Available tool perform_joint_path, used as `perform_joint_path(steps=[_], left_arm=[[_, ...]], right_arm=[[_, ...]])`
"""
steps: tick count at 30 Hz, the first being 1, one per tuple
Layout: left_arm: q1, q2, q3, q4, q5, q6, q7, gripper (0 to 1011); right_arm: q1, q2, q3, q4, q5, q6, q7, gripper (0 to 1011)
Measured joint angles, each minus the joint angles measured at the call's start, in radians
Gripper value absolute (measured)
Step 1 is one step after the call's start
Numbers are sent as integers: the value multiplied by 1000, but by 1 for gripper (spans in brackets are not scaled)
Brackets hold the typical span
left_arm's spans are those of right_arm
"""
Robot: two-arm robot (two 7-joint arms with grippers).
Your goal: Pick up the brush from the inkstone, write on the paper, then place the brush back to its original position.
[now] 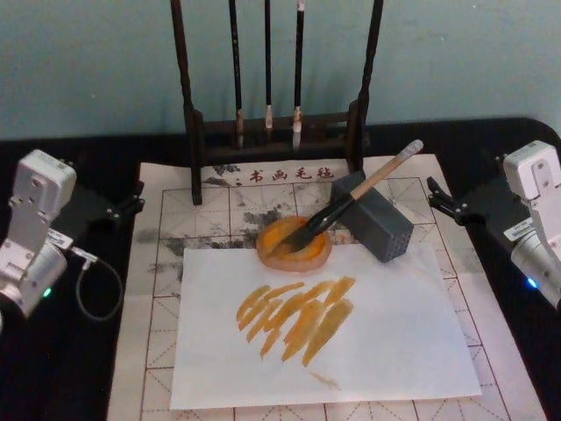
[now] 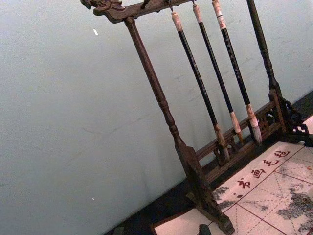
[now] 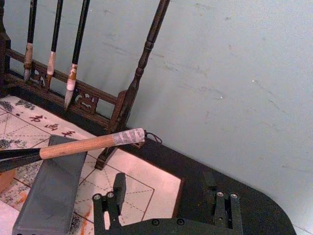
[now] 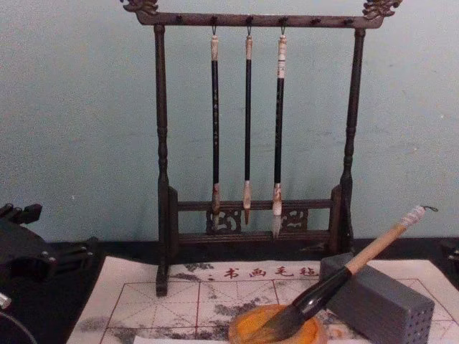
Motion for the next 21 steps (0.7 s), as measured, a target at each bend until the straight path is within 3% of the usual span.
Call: perform_joint_path(steps=[5, 10, 13, 15, 18, 21], left_arm=[[0, 0, 0, 0, 0, 0, 0, 1001], [0, 0, 0, 0, 0, 0, 0, 1001], [0, 0, 0, 0, 0, 0, 0, 1001], [0, 0, 0, 0, 0, 0, 0, 1001], [0, 0, 0, 0, 0, 0, 0, 1001], [0, 0, 0, 0, 0, 0, 0, 1001]], right_arm=[[-2, -3, 7, -1, 3, 2, 6, 1002], [-12, -16, 49, -10, 80, 26, 63, 1002], [-25, -31, 96, -18, 177, 46, 121, 1002], [-30, -36, 113, -21, 216, 57, 143, 1002], [-42, -54, 159, -28, 323, 105, 207, 1002], [-46, -64, 182, -31, 381, 143, 242, 1002]])
